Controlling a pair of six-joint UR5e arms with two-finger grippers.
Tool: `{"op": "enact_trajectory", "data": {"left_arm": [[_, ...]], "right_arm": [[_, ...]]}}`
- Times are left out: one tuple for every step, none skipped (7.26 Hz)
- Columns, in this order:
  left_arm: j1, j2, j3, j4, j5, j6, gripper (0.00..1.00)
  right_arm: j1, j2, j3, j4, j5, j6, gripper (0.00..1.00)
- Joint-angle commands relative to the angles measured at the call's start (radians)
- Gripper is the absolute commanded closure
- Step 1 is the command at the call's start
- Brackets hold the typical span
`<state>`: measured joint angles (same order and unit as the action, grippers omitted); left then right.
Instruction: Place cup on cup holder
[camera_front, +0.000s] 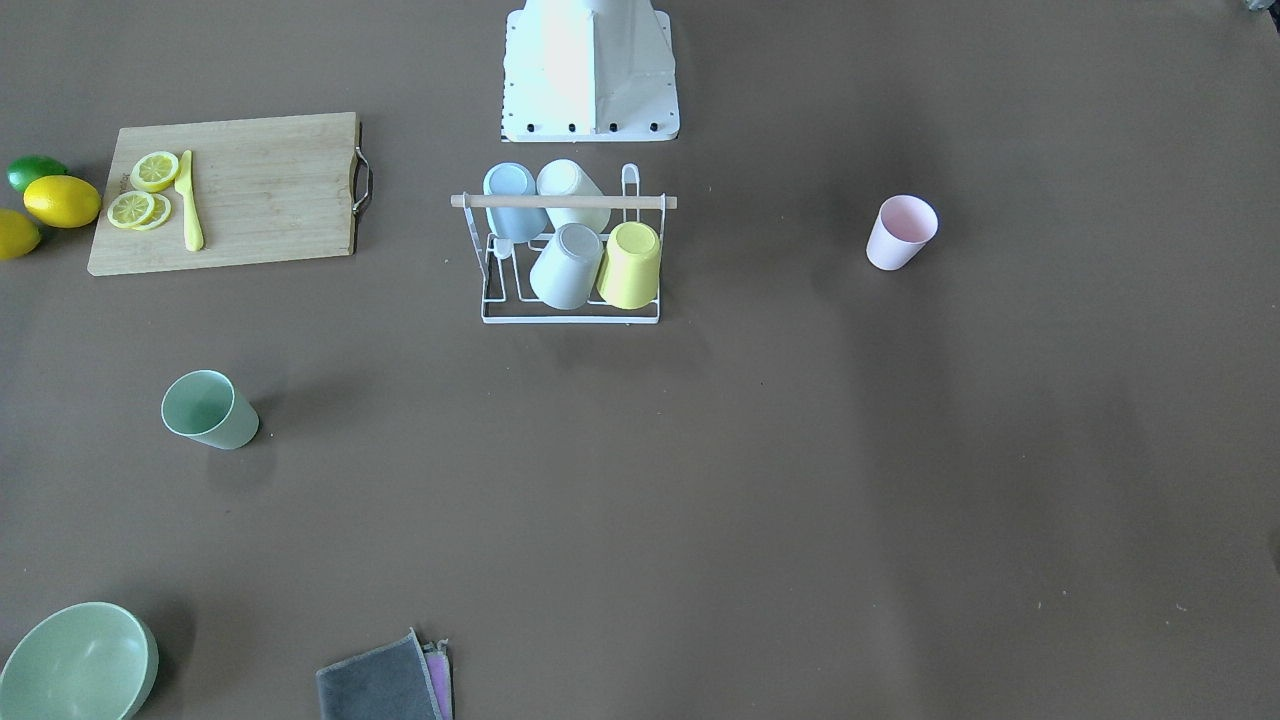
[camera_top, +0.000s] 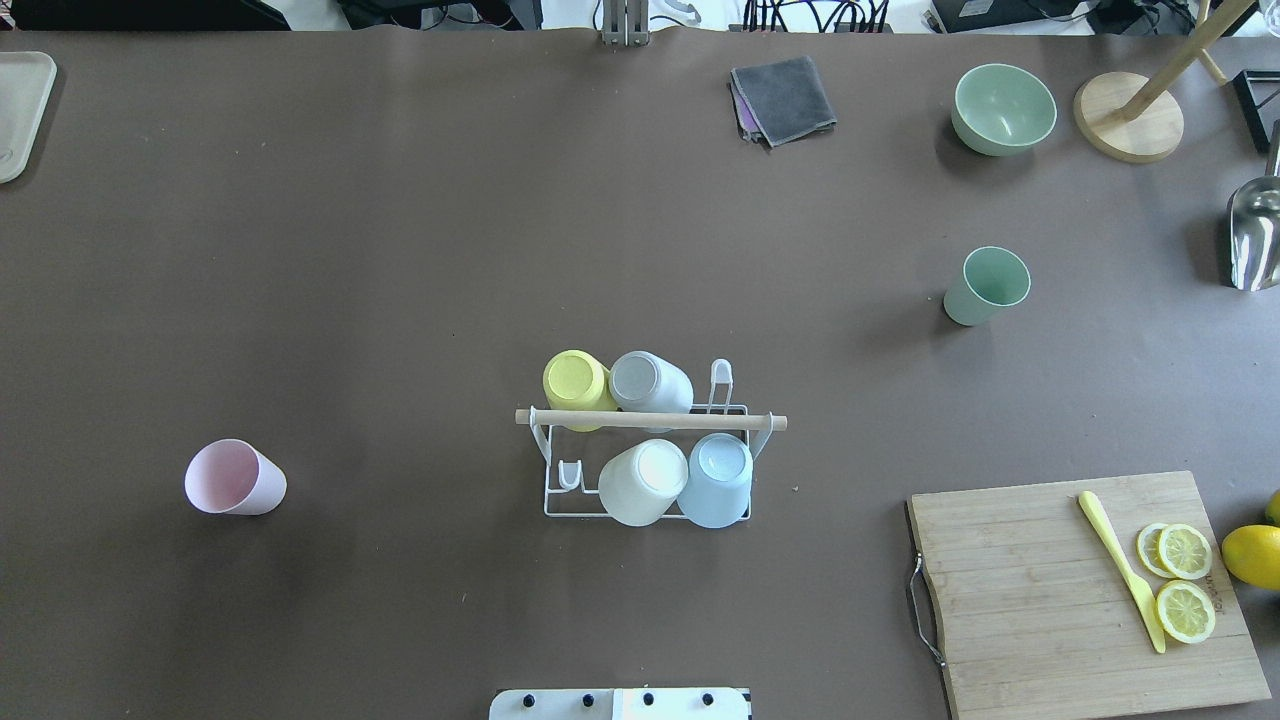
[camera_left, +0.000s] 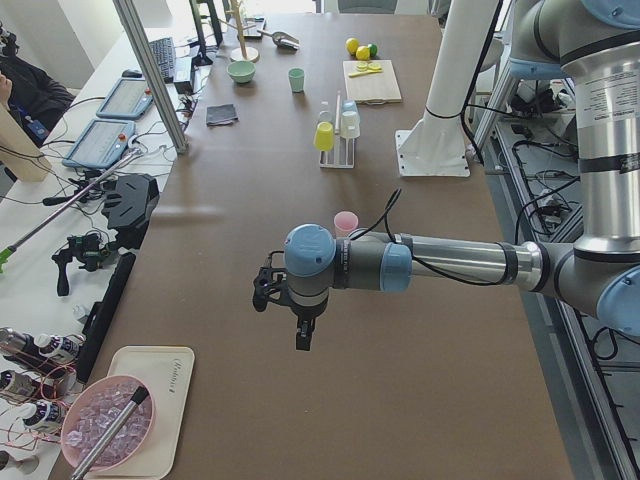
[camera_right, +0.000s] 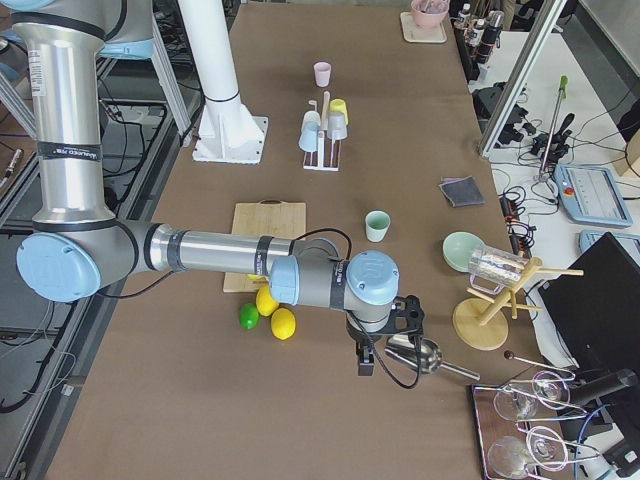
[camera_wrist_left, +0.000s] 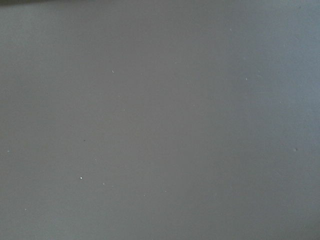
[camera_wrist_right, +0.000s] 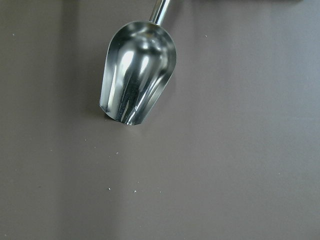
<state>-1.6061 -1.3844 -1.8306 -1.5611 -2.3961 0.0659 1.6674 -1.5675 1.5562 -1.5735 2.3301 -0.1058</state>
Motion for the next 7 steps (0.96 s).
{"op": "enact_trajectory", "data": {"left_arm": [[-0.001,0.002,0.001,-0.042,0.0,-0.003,0.02],[-0.001,0.002,-0.007,-0.042,0.0,-0.003,0.02],[0.002,-0.004,0.002,-0.042,0.001,-0.012,0.02],[0.002,-0.004,0.001,-0.039,0.002,-0.011,0.02],[0.003,-0.01,-0.001,-0.045,0.002,-0.011,0.02],[0.014,-0.019,-0.001,-0.054,0.002,-0.012,0.02],[0.038,-0.025,-0.007,-0.054,0.002,-0.011,0.02]], "right_arm": [[0.0,0.001,-0.001,0.022,0.0,0.0,0.0],[0.0,0.001,-0.001,0.032,0.0,0.0,0.0],[0.0,0.001,0.001,0.032,0.0,0.0,0.0],[0.0,0.001,0.001,0.032,0.0,0.0,0.0],[0.0,0.001,0.001,0.032,0.0,0.0,0.0],[0.0,0.001,-0.001,0.032,0.0,-0.002,0.0],[0.0,0.001,-0.001,0.032,0.0,-0.002,0.0]]}}
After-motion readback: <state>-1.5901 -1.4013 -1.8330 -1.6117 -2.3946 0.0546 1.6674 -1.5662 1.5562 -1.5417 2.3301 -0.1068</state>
